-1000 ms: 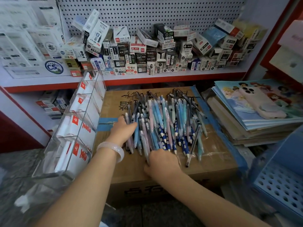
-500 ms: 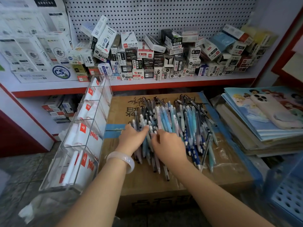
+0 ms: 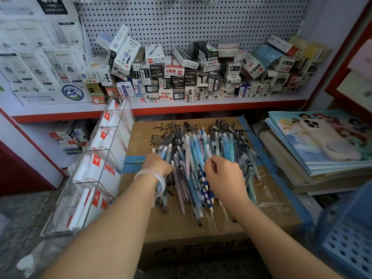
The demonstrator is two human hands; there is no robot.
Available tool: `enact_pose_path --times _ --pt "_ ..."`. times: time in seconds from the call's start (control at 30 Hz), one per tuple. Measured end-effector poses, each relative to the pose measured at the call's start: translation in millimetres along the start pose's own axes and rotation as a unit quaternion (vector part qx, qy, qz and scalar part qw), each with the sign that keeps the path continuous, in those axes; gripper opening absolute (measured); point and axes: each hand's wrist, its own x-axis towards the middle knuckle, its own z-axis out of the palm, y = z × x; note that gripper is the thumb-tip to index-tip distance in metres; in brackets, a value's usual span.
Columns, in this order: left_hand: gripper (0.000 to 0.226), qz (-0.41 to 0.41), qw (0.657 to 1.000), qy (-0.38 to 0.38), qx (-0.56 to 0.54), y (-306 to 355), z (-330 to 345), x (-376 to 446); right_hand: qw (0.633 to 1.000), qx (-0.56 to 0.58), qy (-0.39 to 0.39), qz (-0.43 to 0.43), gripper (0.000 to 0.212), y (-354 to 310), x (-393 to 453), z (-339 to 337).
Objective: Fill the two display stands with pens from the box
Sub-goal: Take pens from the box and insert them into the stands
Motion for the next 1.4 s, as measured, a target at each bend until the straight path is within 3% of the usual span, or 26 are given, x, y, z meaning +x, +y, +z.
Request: enact_pose_path --times 0.13,0.33,0.43,0.57,0.67,0.83,1.0,1.2,1.3,1.4 --pt "0.049 0.008 1.000 -0.001 0.027 -6.6 -9.8 -1.4 1.000 0.017 0.011 0.000 0.039 3.1 3.2 -2.9" --pt "0.065 -0.017 0.995 -0.065 -0.070 -27.0 -25.2 -2.4 1.000 0.022 0.016 0.006 0.039 5.3 3.8 -3.6" --pt "0.049 -0.037 0.983 -0.078 -0.165 -40.1 -28.4 -2.0 1.000 0.022 0.019 0.004 0.037 5.6 2.8 -4.0" --pt "0.006 -0.063 0.957 -0.120 -0.257 -52.1 -28.6 -16.1 1.000 0.022 0.020 0.000 0.033 5.6 0.8 -4.3" --pt "0.021 -0.074 0.933 -0.151 -0.319 -61.0 -25.1 -28.1 1.000 0.023 0.017 0.004 0.037 3.6 -1.8 -6.8" --pt "0.021 -0.067 0.922 -0.125 -0.360 -60.1 -20.9 -50.7 0.998 0.037 0.041 0.026 0.039 4.5 -0.7 -21.0" --pt "0.021 -0.092 0.868 -0.144 -0.465 -58.0 -23.2 -69.1 0.992 0.081 0.069 0.071 0.035 5.9 1.1 -34.5" --pt "0.013 -0.049 0.894 -0.059 -0.441 -63.1 -25.9 -80.5 0.993 0.072 0.069 0.059 0.035 -1.8 -7.0 -37.3" --pt "0.006 0.064 0.942 0.002 -0.330 -50.8 -19.1 -98.0 0.991 0.106 0.044 0.064 0.032 -11.7 -8.9 -37.6" --pt "0.017 0.182 0.951 -0.053 -0.244 -23.8 -4.9 -122.1 0.974 0.209 0.019 0.084 0.025 -23.9 -12.9 -47.0"
